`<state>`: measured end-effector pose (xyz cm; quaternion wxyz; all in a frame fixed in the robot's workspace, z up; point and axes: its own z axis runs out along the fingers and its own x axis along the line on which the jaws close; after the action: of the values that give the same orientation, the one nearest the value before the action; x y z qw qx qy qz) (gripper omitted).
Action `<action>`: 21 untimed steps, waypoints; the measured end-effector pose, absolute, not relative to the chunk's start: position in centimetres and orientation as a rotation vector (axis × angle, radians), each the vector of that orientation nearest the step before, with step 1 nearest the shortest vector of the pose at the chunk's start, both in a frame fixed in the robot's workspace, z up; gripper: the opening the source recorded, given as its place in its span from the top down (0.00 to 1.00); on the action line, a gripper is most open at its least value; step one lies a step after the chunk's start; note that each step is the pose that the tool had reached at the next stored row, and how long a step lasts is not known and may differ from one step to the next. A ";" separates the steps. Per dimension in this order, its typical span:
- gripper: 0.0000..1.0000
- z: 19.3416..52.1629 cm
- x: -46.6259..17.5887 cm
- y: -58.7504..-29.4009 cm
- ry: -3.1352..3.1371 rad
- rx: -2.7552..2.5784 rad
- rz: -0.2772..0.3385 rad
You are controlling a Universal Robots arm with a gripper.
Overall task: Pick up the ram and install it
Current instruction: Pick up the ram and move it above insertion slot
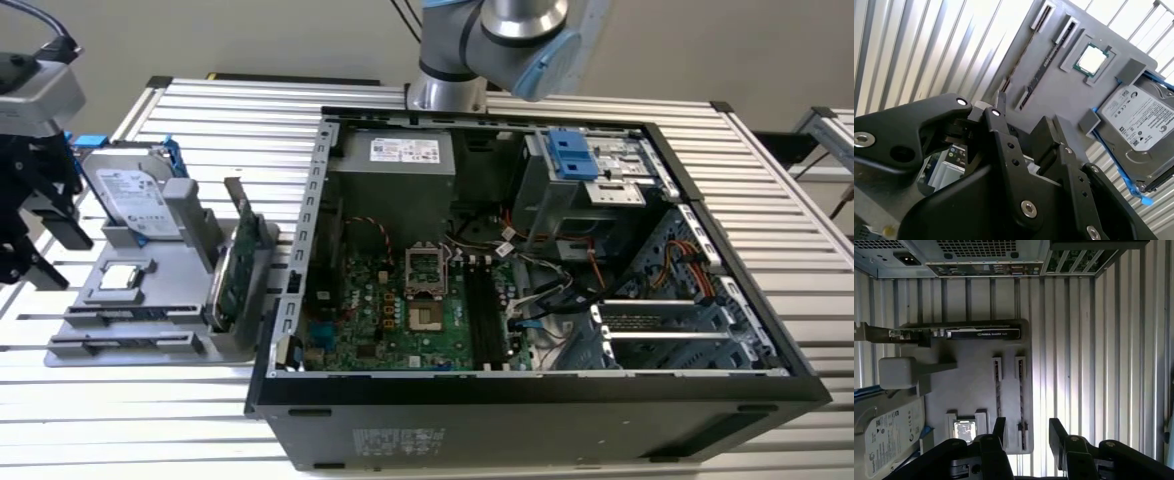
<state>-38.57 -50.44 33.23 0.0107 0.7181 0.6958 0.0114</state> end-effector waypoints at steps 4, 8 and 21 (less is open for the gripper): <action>0.00 33.0 -38.6 -50.4 2.171 2.241 0.035; 0.00 32.7 -38.6 -50.4 2.171 2.241 0.035; 0.00 32.2 -38.6 -50.4 2.171 2.241 0.034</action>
<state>-38.57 -50.44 32.21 0.0104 0.7181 0.6958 0.0111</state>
